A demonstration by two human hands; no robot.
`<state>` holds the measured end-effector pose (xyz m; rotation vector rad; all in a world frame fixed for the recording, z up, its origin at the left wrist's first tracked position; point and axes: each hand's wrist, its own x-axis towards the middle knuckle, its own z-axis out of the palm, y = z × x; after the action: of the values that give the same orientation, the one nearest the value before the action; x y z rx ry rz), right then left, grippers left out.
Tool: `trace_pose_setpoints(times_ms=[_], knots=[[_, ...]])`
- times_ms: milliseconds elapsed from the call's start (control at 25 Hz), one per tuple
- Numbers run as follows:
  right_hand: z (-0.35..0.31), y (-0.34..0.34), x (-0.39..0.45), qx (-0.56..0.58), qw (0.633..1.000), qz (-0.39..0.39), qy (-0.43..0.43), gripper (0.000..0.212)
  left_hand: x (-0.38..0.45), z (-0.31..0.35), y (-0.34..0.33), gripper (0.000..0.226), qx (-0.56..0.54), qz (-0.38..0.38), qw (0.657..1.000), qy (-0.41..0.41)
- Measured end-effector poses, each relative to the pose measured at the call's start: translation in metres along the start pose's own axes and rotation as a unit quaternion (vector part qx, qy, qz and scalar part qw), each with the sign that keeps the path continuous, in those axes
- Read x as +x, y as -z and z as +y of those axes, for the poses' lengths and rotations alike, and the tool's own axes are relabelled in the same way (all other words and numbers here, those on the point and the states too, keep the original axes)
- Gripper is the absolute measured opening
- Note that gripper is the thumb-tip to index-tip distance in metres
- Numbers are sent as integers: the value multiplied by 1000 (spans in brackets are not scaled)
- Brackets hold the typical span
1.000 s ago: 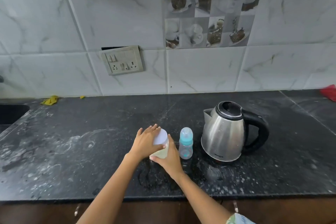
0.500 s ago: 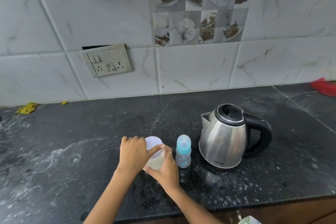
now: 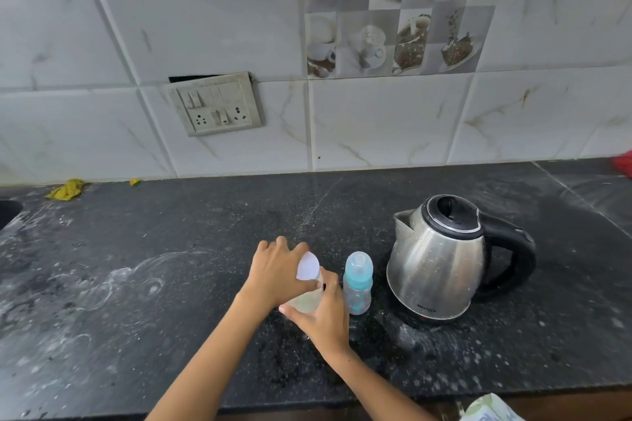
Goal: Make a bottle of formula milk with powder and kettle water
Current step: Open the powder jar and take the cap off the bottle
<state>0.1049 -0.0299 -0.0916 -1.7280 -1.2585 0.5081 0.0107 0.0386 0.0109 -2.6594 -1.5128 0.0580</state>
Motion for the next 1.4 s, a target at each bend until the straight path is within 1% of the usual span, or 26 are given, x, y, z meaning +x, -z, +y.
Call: trace_pose_setpoints(times_ms=[80,120,160,200,240,320,360,400,440,520,640,760,880,1000,1040,1080,1120,1160,1200,1240,1280,1320,1360,1400], knots=[[2,0,-1,21,1000,-10,-1,95,-6,10,-8,72,-11,36,997,63],[3,0,-2,29,999,-18,-1,96,-7,14,-9,74,-17,42,995,93],[3,0,-2,34,999,-24,0,96,-8,16,-8,77,-29,41,992,117],[4,1,-2,38,999,-29,2,96,-8,14,-7,80,-47,28,991,122],[5,2,-3,46,998,-31,4,94,-7,10,-6,83,-77,1,992,100],[6,4,-4,63,997,-38,3,90,-4,-2,1,87,-166,-88,982,-2],[6,5,-5,68,997,-47,4,89,-3,-7,5,90,-187,-121,974,-47],[5,6,-6,70,996,-56,7,90,-3,-10,8,89,-183,-131,972,-71],[4,5,-7,68,996,-62,11,93,-3,-9,8,86,-168,-116,976,-77],[-3,4,-9,71,996,-49,9,100,-4,-4,6,77,-131,-61,987,-67],[-10,4,-6,59,998,-3,9,93,-2,4,4,68,-73,15,997,-37],[-8,7,-5,50,999,-8,9,94,-2,8,3,61,-51,47,997,15],[-6,7,-9,58,998,-13,-1,92,-5,13,4,60,-80,94,989,79],[-9,9,-9,68,997,-25,3,88,-8,8,18,60,-161,130,971,120],[-10,11,-9,60,998,-34,-4,89,-12,3,22,60,-222,131,958,125],[-12,13,-9,49,998,-45,-16,93,-19,-3,23,60,-309,134,933,124],[-12,17,-10,42,997,-60,-33,99,-30,-8,22,61,-408,142,894,117],[-11,21,-13,37,995,-75,-53,103,-45,-13,17,62,-496,158,847,110],[-9,27,-16,28,994,-86,-67,104,-60,-16,10,62,-562,175,801,107],[-5,34,-21,15,993,-90,-70,99,-75,-18,-1,62,-606,190,765,107],[-1,44,-26,2,994,-89,-65,89,-89,-17,-16,61,-634,202,738,110],[4,54,-32,-5,995,-81,-58,75,-102,-16,-32,60,-649,207,723,117],[9,65,-36,-3,996,-68,-54,61,-113,-13,-47,60,-651,206,719,126],[13,75,-40,4,997,-54,-55,47,-124,-9,-62,60,-643,199,727,134]])
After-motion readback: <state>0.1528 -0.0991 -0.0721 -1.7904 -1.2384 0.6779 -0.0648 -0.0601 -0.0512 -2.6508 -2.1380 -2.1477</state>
